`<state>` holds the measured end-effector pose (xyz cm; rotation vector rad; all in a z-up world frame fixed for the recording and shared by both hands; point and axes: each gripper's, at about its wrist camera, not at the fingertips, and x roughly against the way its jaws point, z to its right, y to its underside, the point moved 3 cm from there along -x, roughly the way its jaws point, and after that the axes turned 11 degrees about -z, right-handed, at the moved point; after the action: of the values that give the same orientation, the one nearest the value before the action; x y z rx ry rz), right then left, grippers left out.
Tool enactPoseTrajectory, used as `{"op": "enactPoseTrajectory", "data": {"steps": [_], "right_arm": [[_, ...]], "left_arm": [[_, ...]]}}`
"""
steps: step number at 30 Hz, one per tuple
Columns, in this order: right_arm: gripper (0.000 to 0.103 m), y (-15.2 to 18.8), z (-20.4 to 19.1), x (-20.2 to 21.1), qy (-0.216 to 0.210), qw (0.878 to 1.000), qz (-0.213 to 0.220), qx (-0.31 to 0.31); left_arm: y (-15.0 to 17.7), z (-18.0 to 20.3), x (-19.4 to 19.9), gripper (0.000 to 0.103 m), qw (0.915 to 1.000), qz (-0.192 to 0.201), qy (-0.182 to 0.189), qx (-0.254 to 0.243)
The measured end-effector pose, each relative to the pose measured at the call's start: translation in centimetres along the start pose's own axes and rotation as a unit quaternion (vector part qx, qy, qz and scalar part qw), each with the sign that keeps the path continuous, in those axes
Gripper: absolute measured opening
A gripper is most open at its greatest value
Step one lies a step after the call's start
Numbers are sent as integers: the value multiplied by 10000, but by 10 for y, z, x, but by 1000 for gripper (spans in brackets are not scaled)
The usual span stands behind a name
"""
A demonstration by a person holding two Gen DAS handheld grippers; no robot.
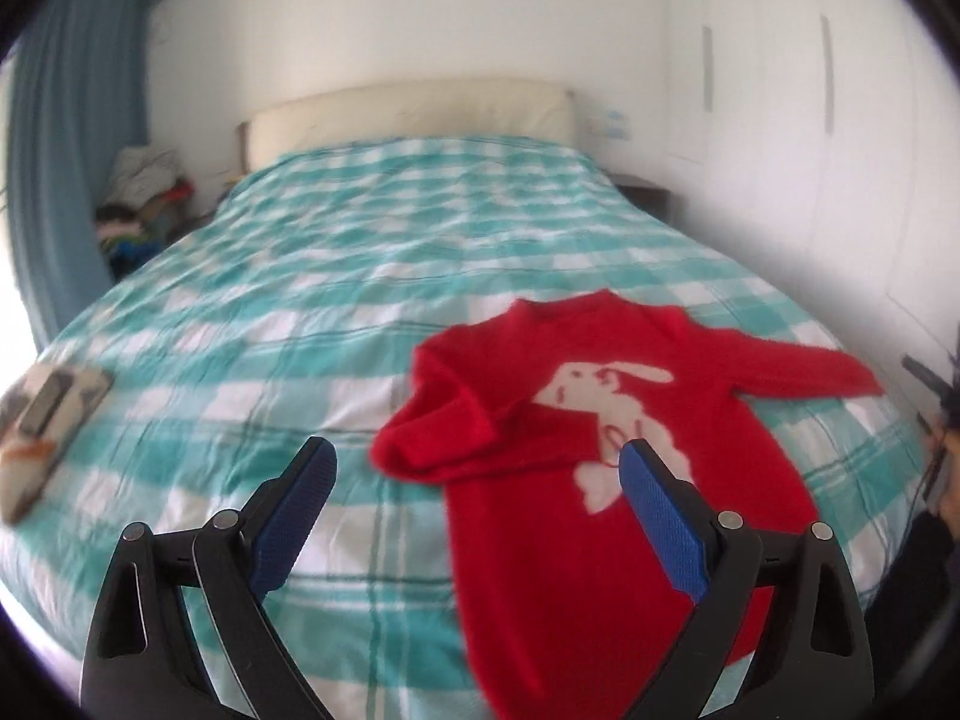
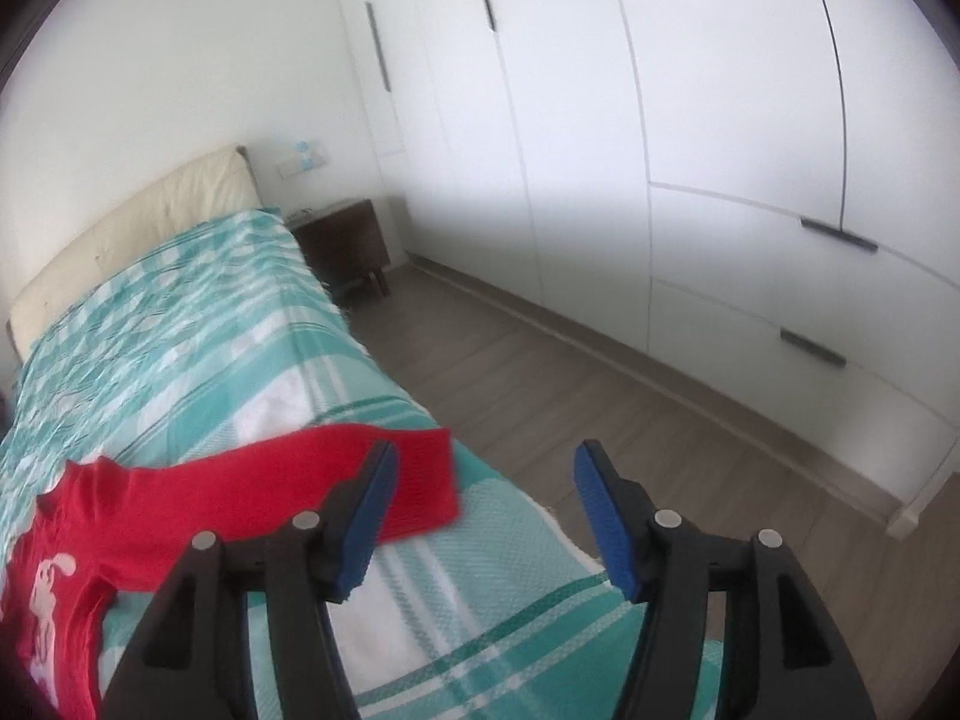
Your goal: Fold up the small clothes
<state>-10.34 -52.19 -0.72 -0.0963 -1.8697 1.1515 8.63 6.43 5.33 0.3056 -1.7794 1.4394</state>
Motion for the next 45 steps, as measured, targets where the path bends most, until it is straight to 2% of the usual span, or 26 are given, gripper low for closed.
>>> {"op": "enactPoseTrajectory", "data": {"steps": [1,3,5,7,12,16,20,23,26,29,32,35,36,37,41,43,45], "right_arm": [[71,8,-13,10,-186,9997,53,170],[74,29,-38,24,-587,9970,20,496],[75,49,-57,28,-920,9925,-196,777],[75,63,-70,26,-1137,9878,-448,967],[75,71,-76,22,-1237,9843,-524,1145],[75,75,-74,15,-1325,9835,-658,1043],[75,75,-82,15,-1355,9821,-662,1125],[75,78,-87,14,-1381,9805,-689,1214],[75,82,-94,12,-1401,9782,-748,1341],[75,86,-103,8,-1378,9753,-812,1524],[75,89,-109,5,-1379,9729,-870,1640],[75,90,-110,1,-1399,9720,-929,1644],[75,90,-110,0,-1402,9719,-938,1644],[75,90,-110,0,-1401,9719,-936,1643],[75,90,-108,3,-1411,9730,-868,1605],[75,88,-106,6,-1430,9739,-818,1561],[75,87,-104,7,-1460,9746,-786,1507]], "left_arm": [[-9,15,-13,96,9990,-174,202,-366],[-17,40,-48,96,9924,-585,503,-963],[-18,56,-87,93,9850,-1028,547,-1277],[-15,63,-122,85,9788,-1413,564,-1373],[-4,72,-176,83,9676,-1921,445,-1579],[4,66,-202,76,9612,-2187,547,-1591],[11,67,-209,78,9588,-2187,694,-1677],[8,61,-210,81,9616,-2146,956,-1420],[5,56,-209,78,9650,-2084,1055,-1192],[6,60,-208,66,9649,-2055,999,-1294],[10,70,-203,48,9629,-1963,885,-1628],[12,76,-202,23,9631,-1854,674,-1832],[13,75,-199,8,9648,-1802,575,-1829],[13,73,-198,6,9669,-1768,562,-1752],[-5,38,-178,3,9820,-1444,916,-798],[-15,5,-154,3,9891,-1119,950,-136],[-22,-41,-129,3,9917,-759,777,682]]}}
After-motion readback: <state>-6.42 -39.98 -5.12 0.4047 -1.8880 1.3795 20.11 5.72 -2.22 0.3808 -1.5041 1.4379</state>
